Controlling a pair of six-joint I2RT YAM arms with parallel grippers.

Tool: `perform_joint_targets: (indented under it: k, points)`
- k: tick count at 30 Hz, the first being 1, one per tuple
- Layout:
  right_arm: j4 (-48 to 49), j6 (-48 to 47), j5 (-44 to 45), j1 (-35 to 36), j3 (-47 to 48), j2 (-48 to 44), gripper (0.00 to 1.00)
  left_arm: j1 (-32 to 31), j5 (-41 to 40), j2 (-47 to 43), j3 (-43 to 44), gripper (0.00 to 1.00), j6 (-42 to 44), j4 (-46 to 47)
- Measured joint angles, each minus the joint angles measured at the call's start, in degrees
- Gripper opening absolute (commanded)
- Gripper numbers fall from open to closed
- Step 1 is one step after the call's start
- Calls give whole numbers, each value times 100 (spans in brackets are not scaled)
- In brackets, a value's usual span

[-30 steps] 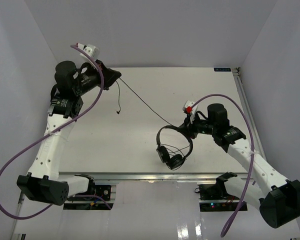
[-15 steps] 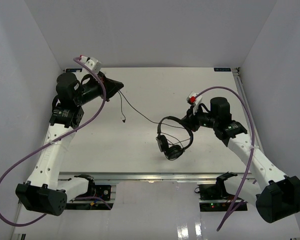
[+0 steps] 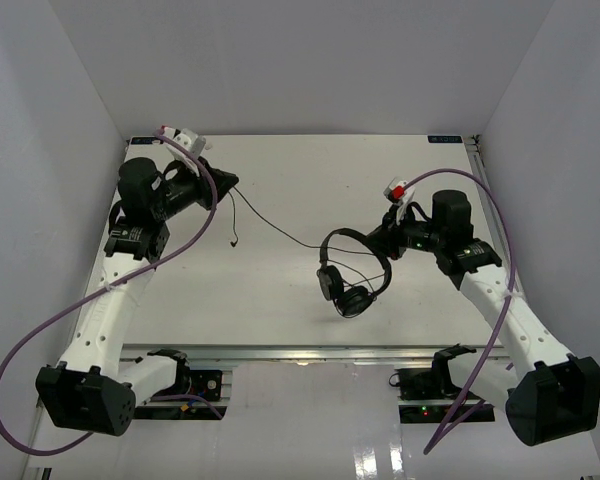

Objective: Wrap the headphones

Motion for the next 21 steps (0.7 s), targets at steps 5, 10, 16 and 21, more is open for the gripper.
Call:
perform_joint_targets:
  k: [5, 10, 16, 21]
  points:
    - [1, 149, -205, -196, 184, -87, 8, 149, -52, 28, -619, 0, -25, 143]
    - [3, 376, -149, -318, 407, -109, 8, 206, -34, 19, -1225, 0, -164, 417]
    - [44, 792, 132, -398, 548, -101, 8, 208, 115, -7, -1774, 0, -486, 927]
    - [49, 1299, 280, -525, 862, 40, 8, 210, 213, -13, -2263, 0, -817, 1421]
